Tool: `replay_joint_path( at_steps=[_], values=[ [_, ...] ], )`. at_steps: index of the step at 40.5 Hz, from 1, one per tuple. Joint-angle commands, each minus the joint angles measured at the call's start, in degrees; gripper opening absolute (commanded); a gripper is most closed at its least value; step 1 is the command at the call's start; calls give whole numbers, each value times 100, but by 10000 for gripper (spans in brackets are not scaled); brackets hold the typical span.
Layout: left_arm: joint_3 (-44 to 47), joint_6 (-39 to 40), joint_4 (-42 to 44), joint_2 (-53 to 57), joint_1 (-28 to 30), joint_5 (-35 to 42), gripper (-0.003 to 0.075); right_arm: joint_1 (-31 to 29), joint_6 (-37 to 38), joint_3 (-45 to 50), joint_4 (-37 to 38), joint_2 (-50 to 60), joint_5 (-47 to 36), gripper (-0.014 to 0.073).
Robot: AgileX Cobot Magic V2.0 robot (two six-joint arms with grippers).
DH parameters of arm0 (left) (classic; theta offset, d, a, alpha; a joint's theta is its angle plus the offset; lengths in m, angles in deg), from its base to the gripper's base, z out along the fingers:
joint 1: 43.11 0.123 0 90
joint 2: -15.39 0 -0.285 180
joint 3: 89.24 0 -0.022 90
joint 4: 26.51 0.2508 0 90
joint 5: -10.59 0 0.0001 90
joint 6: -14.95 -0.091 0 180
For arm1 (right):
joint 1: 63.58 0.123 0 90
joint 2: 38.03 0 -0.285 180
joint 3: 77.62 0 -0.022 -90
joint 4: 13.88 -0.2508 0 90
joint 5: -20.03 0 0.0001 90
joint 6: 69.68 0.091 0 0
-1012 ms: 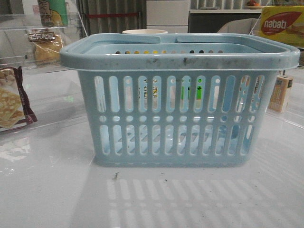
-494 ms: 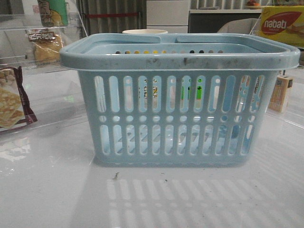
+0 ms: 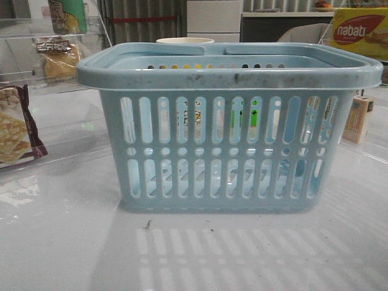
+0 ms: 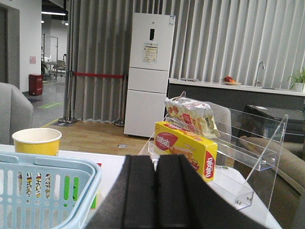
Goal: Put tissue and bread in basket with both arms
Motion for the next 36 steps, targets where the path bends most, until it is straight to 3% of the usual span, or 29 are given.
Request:
replay_joint_path(
  at_steps=[1, 12, 24, 36],
  values=[
    [-783, 18, -34, -578, 11, -118, 91, -31, 15, -686, 61, -542, 90, 55],
    [-1941, 18, -34, -1912, 11, -1560, 91, -31, 15, -1677, 61, -1834, 1389, 55],
    [-1913, 18, -34, -2802, 11, -2292, 91, -31, 15, -1649, 61, -2939, 2305, 55],
    [-1913, 18, -34, -3499, 11, -2334, 94, -31, 15, -1581, 61, -3913, 2600, 61]
  ],
)
